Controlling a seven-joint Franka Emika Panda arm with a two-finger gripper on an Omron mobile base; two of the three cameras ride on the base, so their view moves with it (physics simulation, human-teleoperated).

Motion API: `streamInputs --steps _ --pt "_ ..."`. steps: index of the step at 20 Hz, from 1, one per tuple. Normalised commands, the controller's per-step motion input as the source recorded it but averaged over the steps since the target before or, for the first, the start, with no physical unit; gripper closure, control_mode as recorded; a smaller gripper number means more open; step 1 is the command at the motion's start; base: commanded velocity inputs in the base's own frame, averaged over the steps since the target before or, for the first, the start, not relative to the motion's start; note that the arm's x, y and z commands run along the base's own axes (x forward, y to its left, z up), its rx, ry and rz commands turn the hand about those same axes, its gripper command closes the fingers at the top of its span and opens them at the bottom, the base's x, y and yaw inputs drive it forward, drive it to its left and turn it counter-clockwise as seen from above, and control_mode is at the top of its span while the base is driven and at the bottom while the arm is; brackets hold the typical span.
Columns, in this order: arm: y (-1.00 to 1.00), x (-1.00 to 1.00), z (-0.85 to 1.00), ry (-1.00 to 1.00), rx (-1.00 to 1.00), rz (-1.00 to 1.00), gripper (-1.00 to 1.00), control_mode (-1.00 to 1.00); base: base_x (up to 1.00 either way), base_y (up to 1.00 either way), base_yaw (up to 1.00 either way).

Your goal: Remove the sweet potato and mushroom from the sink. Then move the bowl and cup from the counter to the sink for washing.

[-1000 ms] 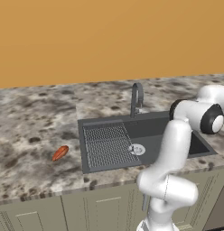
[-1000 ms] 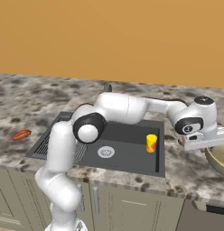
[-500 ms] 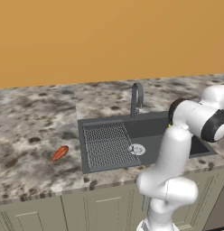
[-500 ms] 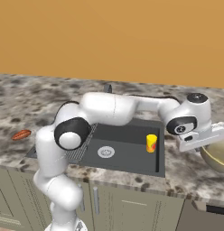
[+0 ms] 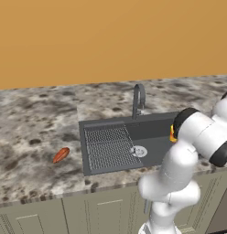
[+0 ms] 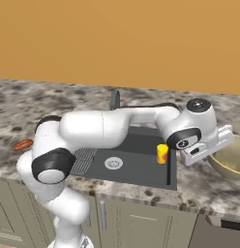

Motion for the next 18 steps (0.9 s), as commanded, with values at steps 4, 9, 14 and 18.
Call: streamInputs --steps 4,9,14,18 --pt "0.38 -0.3 0.27 -0.08 -0.13 0.13 1.0 -1.0 0.0 0.0 0.0" --pt "0.4 -0.33 0.25 -0.08 -0.15 0.12 1.0 -1.0 0.0 0.0 0.0" --pt "0.37 -0.3 0.23 -0.01 -0.17 0.11 1.0 -1.0 0.0 0.0 0.0" --pt "0.33 -0.21 0.27 0.02 -0.15 0.11 1.0 -1.0 0.0 0.0 0.0"
